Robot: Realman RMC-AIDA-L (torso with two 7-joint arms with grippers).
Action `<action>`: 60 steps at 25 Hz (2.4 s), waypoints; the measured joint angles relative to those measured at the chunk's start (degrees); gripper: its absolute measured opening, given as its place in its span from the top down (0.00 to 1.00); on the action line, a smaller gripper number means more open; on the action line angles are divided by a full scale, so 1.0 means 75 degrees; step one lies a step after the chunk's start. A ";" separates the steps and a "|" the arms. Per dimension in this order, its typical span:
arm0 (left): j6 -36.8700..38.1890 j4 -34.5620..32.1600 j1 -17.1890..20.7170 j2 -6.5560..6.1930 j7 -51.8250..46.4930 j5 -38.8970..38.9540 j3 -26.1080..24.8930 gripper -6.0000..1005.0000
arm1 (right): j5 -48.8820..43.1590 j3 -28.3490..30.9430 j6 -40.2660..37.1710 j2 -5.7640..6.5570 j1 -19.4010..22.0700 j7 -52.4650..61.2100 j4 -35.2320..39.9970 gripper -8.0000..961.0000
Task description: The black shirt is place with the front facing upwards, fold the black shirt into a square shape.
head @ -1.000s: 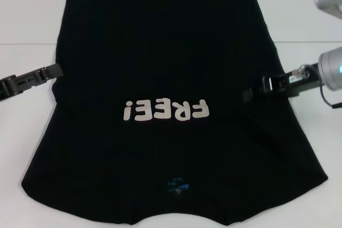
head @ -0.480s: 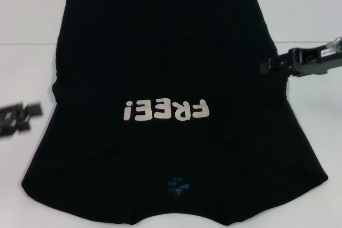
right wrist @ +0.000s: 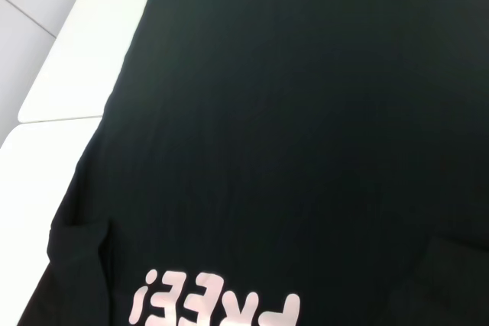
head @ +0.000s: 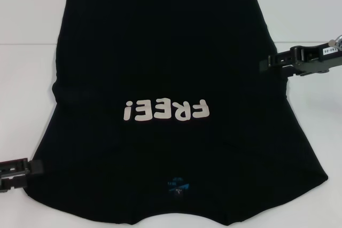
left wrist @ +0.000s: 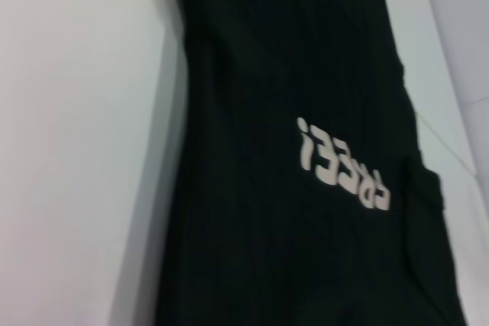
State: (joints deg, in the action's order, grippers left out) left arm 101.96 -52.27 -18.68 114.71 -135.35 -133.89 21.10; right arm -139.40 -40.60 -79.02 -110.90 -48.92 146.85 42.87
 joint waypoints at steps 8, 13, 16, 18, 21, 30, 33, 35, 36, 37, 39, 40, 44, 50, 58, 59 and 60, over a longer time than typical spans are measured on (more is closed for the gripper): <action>-0.0932 0.0063 -0.0096 0.0141 0.0600 -0.0161 0.0078 0.13 | 0.0001 0.0001 0.0026 -0.0023 0.0040 -0.0028 -0.0029 0.15; -0.1330 0.0098 -0.0035 0.0149 0.0795 -0.0168 0.0124 0.13 | 0.0001 0.0000 0.0037 -0.0041 0.0097 -0.0031 -0.0040 0.15; -0.1441 0.0266 -0.0026 0.0118 0.0905 -0.0171 0.0127 0.13 | 0.0001 0.0002 0.0035 -0.0040 0.0118 -0.0033 -0.0044 0.15; -0.1524 0.0335 -0.0026 0.0105 0.0923 -0.0194 0.0146 0.13 | 0.0000 0.0030 0.0023 -0.0035 0.0130 -0.0033 -0.0044 0.15; -0.1671 0.0374 -0.0030 0.0105 0.0924 -0.0308 0.0178 0.13 | 0.0000 0.0066 0.0004 -0.0029 0.0144 -0.0034 -0.0044 0.15; -0.1837 0.0643 -0.0070 0.0081 0.0952 -0.0371 0.0297 0.13 | 0.0000 0.0071 0.0023 -0.0003 0.0209 -0.0034 -0.0044 0.15; -0.1842 0.0649 -0.0085 0.0101 0.0938 -0.0371 0.0405 0.13 | 0.0003 0.0071 0.0025 0.0010 0.0225 -0.0033 -0.0044 0.15; -0.1845 0.0650 -0.0107 0.0114 0.0890 -0.0371 0.0516 0.13 | 0.0005 0.0071 0.0022 0.0014 0.0231 -0.0033 -0.0043 0.15; -0.1847 0.0651 -0.0128 0.0121 0.0856 -0.0371 0.0566 0.13 | 0.0006 0.0072 0.0019 0.0014 0.0237 -0.0033 -0.0040 0.15; -0.1851 0.0651 -0.0145 0.0124 0.0826 -0.0371 0.0596 0.13 | 0.0010 0.0076 0.0013 0.0014 0.0243 -0.0034 -0.0033 0.15; -0.1865 0.0632 -0.0177 0.0144 0.0735 -0.0371 0.0608 0.13 | 0.0038 0.0079 0.0001 0.0016 0.0254 -0.0034 -0.0025 0.15; -0.1865 0.0632 -0.0177 0.0144 0.0735 -0.0371 0.0608 0.14 | 0.0077 0.0080 -0.0006 0.0021 0.0265 -0.0034 -0.0021 0.15; -0.1889 0.0472 -0.0192 0.0198 0.0613 -0.0375 0.0615 0.21 | 0.0290 0.0082 -0.0018 0.0049 0.0336 -0.0033 0.0009 0.15; -0.1852 0.0396 -0.0186 0.0195 0.0571 -0.0466 0.0571 0.44 | 0.0387 0.0082 -0.0023 0.0071 0.0406 -0.0033 0.0013 0.15; -0.1843 0.0386 -0.0231 0.0182 0.0565 -0.0466 0.0589 0.68 | 0.0388 0.0040 -0.0024 0.0112 0.0425 -0.0033 0.0015 0.15; -0.1838 0.0401 -0.0234 0.0176 0.0561 -0.0464 0.0575 0.70 | 0.0388 0.0030 -0.0025 0.0116 0.0433 -0.0034 0.0015 0.15; -0.1834 0.0412 -0.0235 0.0170 0.0556 -0.0456 0.0566 0.71 | 0.0388 0.0025 -0.0025 0.0121 0.0441 -0.0037 0.0015 0.15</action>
State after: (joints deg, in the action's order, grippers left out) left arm 88.20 -49.18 -20.44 115.98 -131.18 -137.31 25.34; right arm -136.49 -40.42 -79.20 -110.00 -45.61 146.58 42.98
